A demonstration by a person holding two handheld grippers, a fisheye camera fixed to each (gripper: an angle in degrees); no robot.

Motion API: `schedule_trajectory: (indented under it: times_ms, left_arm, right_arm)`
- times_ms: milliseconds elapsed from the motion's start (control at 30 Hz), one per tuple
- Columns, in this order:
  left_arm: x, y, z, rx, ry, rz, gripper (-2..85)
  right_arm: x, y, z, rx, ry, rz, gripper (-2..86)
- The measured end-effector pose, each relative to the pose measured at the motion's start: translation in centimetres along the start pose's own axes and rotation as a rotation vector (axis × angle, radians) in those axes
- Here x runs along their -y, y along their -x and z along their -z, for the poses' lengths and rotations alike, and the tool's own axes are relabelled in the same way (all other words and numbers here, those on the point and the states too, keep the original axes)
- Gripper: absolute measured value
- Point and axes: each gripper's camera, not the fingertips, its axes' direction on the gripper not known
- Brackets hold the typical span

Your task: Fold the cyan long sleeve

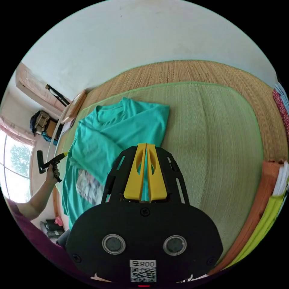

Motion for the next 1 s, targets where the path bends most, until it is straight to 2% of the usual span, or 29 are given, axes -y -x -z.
schedule_trajectory:
  times_ms: [100, 300, 433, 500, 667, 867, 1000]
  left_arm:
    - [-7.8, 0.8, 3.1, -0.089, 0.028, 0.084, 1.6]
    - [-21.8, 1.9, 9.2, -0.146, 0.041, 0.272, 5.6]
    - [-28.4, 1.5, 11.2, -0.128, 0.072, 0.309, 7.0]
    - [-32.0, 1.7, 11.1, -0.205, 0.100, 0.342, 7.8]
    - [-36.5, 1.2, 10.8, -0.346, 0.096, 0.355, 9.3]
    - [-39.5, 0.8, 10.9, -0.352, 0.154, 0.335, 9.2]
    - [-41.4, 0.4, 12.6, -0.350, 0.155, 0.326, 5.1]
  right_arm:
    - [-5.6, -0.4, 2.8, 0.054, 0.033, -0.023, 0.1]
    - [-15.6, -2.2, 7.9, 0.123, 0.095, -0.186, 1.0]
    - [-20.6, -2.5, 11.3, 0.139, 0.090, -0.252, 2.6]
    - [-22.2, -2.7, 12.7, 0.156, 0.081, -0.277, 3.3]
    - [-25.8, -3.0, 16.1, 0.176, 0.074, -0.315, 5.3]
    - [-29.9, -3.9, 19.2, 0.209, 0.085, -0.361, 7.2]
    - [-32.0, -4.2, 20.4, 0.212, 0.105, -0.372, 8.4]
